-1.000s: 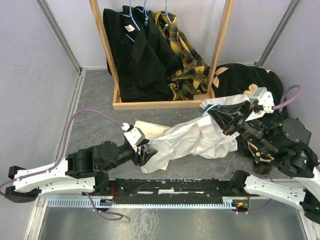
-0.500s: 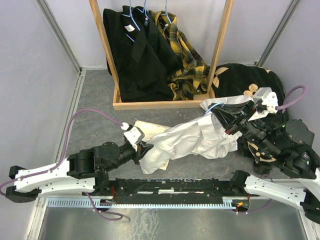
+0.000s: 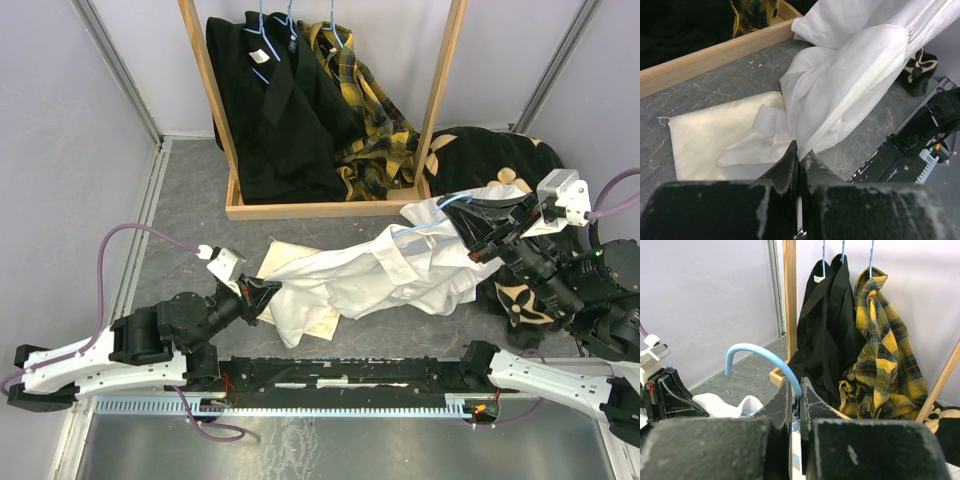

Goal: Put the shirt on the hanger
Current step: Hang the shirt on the hanger.

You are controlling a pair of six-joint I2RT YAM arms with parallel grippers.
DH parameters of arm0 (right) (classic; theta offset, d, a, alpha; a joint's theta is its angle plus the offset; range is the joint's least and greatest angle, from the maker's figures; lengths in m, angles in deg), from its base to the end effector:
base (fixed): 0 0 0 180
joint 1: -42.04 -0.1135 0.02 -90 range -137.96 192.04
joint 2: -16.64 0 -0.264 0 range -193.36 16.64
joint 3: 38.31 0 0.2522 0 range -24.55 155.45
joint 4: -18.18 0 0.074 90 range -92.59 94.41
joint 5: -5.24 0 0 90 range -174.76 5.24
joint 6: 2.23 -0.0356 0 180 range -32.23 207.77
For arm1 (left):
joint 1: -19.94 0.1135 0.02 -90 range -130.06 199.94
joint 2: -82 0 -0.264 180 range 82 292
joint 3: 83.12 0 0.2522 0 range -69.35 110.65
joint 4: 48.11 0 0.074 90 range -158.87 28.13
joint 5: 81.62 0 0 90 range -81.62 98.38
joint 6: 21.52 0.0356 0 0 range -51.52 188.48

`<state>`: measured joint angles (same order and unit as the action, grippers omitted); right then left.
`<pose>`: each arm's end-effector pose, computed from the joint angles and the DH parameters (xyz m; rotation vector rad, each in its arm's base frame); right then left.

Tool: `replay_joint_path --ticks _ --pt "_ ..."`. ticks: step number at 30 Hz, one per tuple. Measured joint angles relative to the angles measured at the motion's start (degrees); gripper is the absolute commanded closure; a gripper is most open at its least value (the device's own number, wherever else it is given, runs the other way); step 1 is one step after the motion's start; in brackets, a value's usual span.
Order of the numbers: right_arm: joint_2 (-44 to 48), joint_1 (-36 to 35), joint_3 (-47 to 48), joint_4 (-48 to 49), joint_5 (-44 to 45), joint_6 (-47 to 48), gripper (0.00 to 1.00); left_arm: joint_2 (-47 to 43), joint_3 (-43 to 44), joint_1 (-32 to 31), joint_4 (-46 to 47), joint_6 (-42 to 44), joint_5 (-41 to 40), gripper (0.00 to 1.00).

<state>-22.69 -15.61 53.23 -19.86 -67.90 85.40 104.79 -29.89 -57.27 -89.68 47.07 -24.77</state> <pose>0.0489 0.0579 0.5066 -0.3967 1.3085 0.6901 0.0402 -0.0892 0.3235 0.4383 1.7390 -0.7483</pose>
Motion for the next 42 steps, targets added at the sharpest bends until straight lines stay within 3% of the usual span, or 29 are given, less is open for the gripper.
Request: replay_joint_path --ticks 4,6,7,9,12,14,19,27,36,42 --pt "-0.3 0.0 0.0 -0.3 0.2 0.3 1.0 0.4 0.0 0.0 -0.8 -0.3 0.0 0.91" --pt "-0.5 0.0 0.0 -0.3 0.3 0.3 1.0 0.9 0.0 0.0 -1.2 -0.3 0.1 0.71" --pt "-0.5 0.0 0.0 -0.3 0.4 0.3 1.0 1.2 0.0 0.0 -1.5 -0.2 0.1 0.54" --pt "-0.6 0.0 0.0 -0.5 1.0 0.4 1.0 1.5 0.0 0.0 -2.4 -0.2 0.1 0.38" --pt "-0.7 0.0 0.2 -1.1 1.7 0.7 1.0 1.6 0.5 0.0 -3.6 -0.1 0.1 0.21" --pt "-1.3 0.0 0.7 -1.6 2.2 0.8 1.0 1.7 2.7 0.0 -3.8 0.7 0.2 0.16" --pt "-3.5 0.0 1.7 -3.3 3.0 0.7 1.0 5.7 13.3 0.0 -4.2 6.9 3.2 0.14" --pt "-6.3 0.0 1.7 -4.1 0.2 -1.3 1.0 21.9 29.8 0.0 -2.5 20.7 14.1 0.17" --pt "-5.5 0.0 1.5 -3.3 -7.3 -2.4 1.0 32.4 31.9 0.0 -2.0 29.7 21.5 0.2" --pt "-5.3 0.0 1.2 -2.6 -10.2 -3.5 1.0 34.4 33.6 0.0 -0.5 32.3 23.2 0.36"
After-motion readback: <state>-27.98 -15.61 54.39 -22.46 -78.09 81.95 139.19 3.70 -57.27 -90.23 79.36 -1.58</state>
